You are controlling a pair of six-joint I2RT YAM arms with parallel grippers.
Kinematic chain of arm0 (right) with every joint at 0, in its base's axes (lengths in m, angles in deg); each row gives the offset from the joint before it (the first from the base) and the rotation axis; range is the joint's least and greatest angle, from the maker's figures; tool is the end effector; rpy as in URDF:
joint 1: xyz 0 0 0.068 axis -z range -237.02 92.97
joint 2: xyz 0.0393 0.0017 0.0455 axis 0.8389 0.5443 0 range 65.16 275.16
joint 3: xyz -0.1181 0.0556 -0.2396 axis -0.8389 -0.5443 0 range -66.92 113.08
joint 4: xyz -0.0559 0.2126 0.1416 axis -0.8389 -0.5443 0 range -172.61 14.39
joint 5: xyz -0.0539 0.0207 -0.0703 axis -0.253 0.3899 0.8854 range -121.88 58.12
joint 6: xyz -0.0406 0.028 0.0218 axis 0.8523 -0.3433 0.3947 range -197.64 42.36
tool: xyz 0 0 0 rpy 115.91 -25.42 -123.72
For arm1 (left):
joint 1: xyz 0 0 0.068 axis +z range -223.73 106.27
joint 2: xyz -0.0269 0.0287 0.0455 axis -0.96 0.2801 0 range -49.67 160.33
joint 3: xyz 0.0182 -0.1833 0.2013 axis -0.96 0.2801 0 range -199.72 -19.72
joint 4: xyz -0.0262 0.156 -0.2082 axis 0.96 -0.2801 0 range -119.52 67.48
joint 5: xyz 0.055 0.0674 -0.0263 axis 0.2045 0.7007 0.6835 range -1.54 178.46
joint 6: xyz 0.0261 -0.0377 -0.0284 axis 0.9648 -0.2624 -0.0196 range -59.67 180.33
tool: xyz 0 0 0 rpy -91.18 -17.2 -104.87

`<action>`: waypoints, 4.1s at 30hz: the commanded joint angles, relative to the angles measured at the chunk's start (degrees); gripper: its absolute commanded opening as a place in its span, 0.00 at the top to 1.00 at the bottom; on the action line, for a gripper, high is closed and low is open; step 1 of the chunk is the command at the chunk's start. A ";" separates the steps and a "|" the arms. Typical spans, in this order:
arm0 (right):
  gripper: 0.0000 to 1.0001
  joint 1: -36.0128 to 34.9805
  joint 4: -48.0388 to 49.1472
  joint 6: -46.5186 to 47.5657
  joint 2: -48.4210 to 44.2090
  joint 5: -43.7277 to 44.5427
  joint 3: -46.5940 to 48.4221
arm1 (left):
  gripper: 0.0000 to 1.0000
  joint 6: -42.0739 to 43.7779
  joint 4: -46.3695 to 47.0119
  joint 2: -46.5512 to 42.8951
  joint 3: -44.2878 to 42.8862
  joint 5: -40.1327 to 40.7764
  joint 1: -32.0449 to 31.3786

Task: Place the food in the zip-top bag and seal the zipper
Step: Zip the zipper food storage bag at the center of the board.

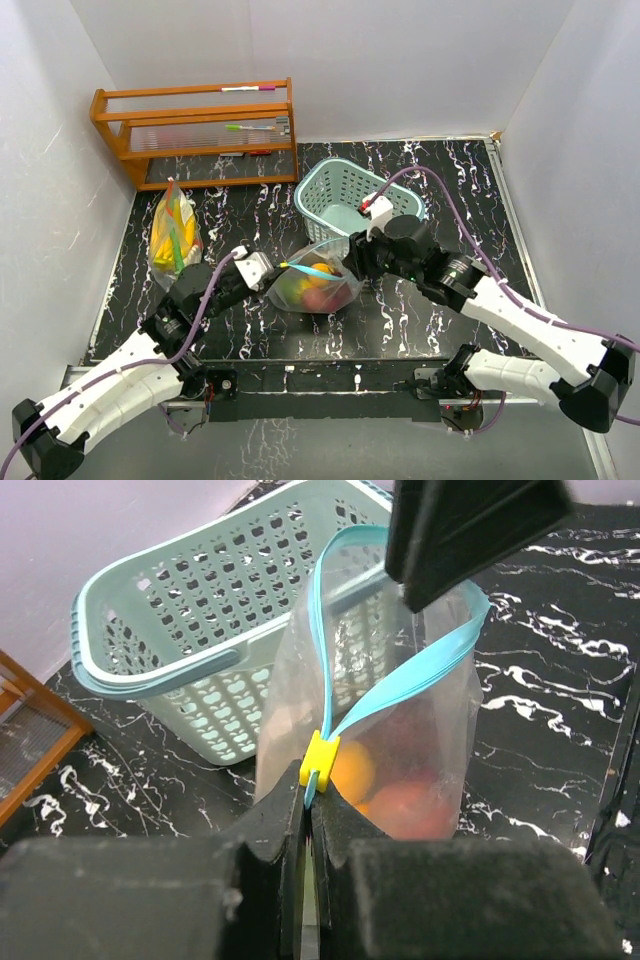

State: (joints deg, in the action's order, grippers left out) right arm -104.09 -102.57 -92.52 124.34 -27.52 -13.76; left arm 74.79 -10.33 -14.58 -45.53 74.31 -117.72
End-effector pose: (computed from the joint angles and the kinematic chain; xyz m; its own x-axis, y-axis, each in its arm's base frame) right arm 0.1564 0.1640 0.3147 -0.5346 -0.1988 -0.8214 -0.5684 0.8038 0.1754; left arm 0.1118 -0.1200 0.2905 0.2473 0.0979 -0.9640 0.8131 0.5202 0.2614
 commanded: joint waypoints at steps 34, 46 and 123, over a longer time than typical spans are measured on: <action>0.35 -6.44 11.31 26.28 15.88 -32.29 23.62 | 1.00 -6.22 -17.54 3.66 -14.31 -2.20 -0.13; 0.49 -6.78 10.18 26.30 17.38 -36.05 23.21 | 1.00 -5.80 -18.88 2.96 -15.45 -1.24 -0.14; 0.92 -6.70 5.22 23.28 17.51 -32.03 24.44 | 0.91 0.19 -18.24 4.75 -14.84 -8.09 -0.13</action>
State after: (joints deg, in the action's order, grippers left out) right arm -110.39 -100.52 -69.48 141.82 -56.11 7.03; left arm 73.96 -29.19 -10.73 -59.84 69.21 -117.83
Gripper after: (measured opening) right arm 0.113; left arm 0.082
